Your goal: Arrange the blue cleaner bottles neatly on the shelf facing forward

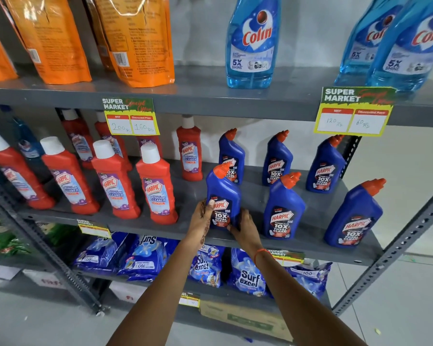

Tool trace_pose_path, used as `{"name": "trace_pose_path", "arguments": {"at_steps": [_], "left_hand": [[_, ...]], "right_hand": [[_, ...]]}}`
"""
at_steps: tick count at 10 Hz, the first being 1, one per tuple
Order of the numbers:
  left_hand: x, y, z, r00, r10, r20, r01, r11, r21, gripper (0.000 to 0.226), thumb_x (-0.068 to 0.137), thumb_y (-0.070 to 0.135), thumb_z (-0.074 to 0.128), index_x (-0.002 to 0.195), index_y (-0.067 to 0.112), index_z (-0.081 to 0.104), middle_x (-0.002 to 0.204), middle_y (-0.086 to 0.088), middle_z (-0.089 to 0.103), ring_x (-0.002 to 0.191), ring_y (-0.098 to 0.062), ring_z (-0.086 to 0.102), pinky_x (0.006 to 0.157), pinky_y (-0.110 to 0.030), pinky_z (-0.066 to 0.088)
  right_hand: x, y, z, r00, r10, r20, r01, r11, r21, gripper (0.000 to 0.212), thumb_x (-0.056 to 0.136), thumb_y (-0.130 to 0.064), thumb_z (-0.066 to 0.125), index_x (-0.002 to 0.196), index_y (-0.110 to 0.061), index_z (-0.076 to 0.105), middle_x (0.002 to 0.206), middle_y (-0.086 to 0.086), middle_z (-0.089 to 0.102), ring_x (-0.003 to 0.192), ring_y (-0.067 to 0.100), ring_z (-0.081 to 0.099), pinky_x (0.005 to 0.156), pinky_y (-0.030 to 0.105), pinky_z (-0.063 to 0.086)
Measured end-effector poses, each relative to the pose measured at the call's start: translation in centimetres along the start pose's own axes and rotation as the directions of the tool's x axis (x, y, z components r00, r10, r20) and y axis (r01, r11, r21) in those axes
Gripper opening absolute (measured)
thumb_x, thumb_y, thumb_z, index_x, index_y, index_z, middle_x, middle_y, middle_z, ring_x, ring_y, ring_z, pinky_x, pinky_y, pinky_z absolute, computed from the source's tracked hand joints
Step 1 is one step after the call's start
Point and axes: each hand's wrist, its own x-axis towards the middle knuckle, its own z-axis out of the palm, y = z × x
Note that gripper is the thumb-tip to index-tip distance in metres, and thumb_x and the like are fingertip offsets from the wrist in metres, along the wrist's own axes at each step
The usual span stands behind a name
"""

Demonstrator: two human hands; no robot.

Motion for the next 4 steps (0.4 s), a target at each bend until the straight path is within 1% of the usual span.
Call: {"name": "trace_pose_path", "arguments": {"at_steps": [1, 2, 3, 4], "left_hand": [[-1.1, 0.9, 0.2, 0.999, -0.028, -0.027, 0.027, 0.999, -0.016, 0.058, 0.078, 0.056, 0.055, 0.12, 0.015, 0.05, 0.123, -0.007, 0.061, 0.105, -0.017, 0.06, 0.093, -0.035, 0.051], [-2.5, 1.4, 0.8, 0.995, -0.034, -0.092, 0.036, 0.999, 0.019, 0.044, 0.091, 0.035, 0.05, 0.127, 0.011, 0.044, 0.123, -0.003, 0.057, 0.106, -0.015, 0.057, 0.083, -0.019, 0.051], [-4.1, 1.6, 1.8, 0.977, -0.045, -0.21, 0.109, 0.946, 0.306, 0.055, 0.092, 0.023, 0.051, 0.139, 0.003, 0.029, 0.136, -0.017, 0.05, 0.122, -0.033, 0.051, 0.1, -0.041, 0.045], [-6.2, 3.4, 3.0, 0.954, -0.055, -0.295, 0.185, 0.882, 0.434, 0.043, 0.09, 0.02, 0.052, 0.127, -0.001, 0.045, 0.125, -0.024, 0.058, 0.115, -0.04, 0.055, 0.094, -0.043, 0.045]], "right_hand": [[-0.1, -0.8, -1.1, 0.997, 0.046, 0.062, -0.047, 0.999, 0.002, 0.058, 0.079, -0.009, 0.067, 0.128, -0.002, 0.037, 0.134, 0.022, 0.046, 0.122, 0.038, 0.049, 0.102, 0.041, 0.041], [-0.7, -1.4, -1.8, 0.99, 0.063, 0.123, -0.06, 0.998, -0.034, 0.06, 0.08, -0.009, 0.067, 0.129, 0.001, 0.034, 0.135, 0.026, 0.042, 0.124, 0.041, 0.045, 0.105, 0.041, 0.038], [-1.3, -2.5, -3.8, 0.981, 0.059, 0.182, -0.019, 0.976, -0.215, 0.069, 0.084, -0.016, 0.065, 0.136, 0.006, 0.026, 0.135, 0.03, 0.042, 0.126, 0.043, 0.042, 0.105, 0.044, 0.036], [-2.3, -4.2, -6.1, 0.968, 0.045, 0.248, 0.003, 0.981, -0.192, 0.055, 0.088, -0.02, 0.058, 0.131, 0.005, 0.037, 0.128, 0.027, 0.053, 0.115, 0.039, 0.052, 0.093, 0.04, 0.043]]}}
